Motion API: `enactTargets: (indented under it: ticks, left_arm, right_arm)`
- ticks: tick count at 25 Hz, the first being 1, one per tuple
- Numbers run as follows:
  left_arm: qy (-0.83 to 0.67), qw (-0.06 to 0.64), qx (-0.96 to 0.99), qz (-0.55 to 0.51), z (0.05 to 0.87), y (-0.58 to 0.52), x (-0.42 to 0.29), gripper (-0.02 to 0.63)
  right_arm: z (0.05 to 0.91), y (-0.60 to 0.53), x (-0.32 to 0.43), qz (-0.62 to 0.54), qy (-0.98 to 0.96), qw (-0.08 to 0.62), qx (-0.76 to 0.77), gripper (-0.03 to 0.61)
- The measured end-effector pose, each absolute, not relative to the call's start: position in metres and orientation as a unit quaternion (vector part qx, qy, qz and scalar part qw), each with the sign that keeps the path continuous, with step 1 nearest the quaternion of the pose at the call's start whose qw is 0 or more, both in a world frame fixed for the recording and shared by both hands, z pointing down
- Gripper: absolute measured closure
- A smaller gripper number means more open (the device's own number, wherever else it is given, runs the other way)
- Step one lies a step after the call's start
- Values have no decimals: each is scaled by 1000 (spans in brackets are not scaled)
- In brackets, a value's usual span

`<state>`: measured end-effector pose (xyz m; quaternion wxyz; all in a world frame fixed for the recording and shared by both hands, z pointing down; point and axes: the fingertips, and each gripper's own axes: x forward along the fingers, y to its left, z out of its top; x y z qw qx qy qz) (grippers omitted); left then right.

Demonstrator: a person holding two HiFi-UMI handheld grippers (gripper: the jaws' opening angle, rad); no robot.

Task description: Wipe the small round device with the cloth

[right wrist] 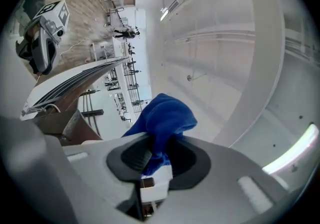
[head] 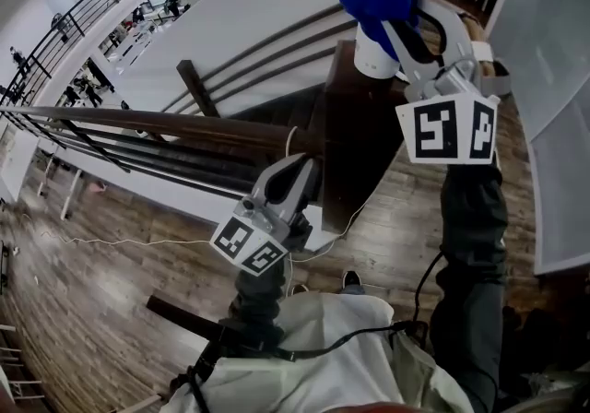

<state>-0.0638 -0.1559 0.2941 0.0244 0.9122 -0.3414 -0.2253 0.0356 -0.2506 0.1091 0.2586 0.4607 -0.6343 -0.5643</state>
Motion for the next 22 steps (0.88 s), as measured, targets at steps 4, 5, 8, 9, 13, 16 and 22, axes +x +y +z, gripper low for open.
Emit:
enactTargets:
  ticks: [4, 5, 8, 9, 13, 16, 22]
  left_arm:
    - [-343, 21, 911, -227, 291, -153, -69, 609]
    - [-343, 21, 911, -227, 291, -152, -70, 609]
    - [-344, 21, 911, -227, 290, -149, -72, 609]
    - [-345, 21, 910, -227, 290, -149, -73, 609]
    - [-350, 20, 909, -226, 291, -151, -75, 609]
    - [-349, 20, 909, -226, 295, -149, -78, 609]
    - [-348, 28, 909, -227, 294, -151, -81, 609]
  right_arm:
    - [106, -272, 9, -570, -625, 312, 432, 491]
    - [108, -278, 3, -572, -626, 318, 424, 491]
    - [121, -282, -11, -575, -630, 327, 406, 491]
    - [127, -283, -14, -579, -626, 335, 400, 491]
    - [161, -289, -20, -598, -588, 391, 379, 491]
    - [178, -284, -21, -604, -560, 427, 372, 491]
    - [207, -267, -15, -592, -581, 434, 353, 491]
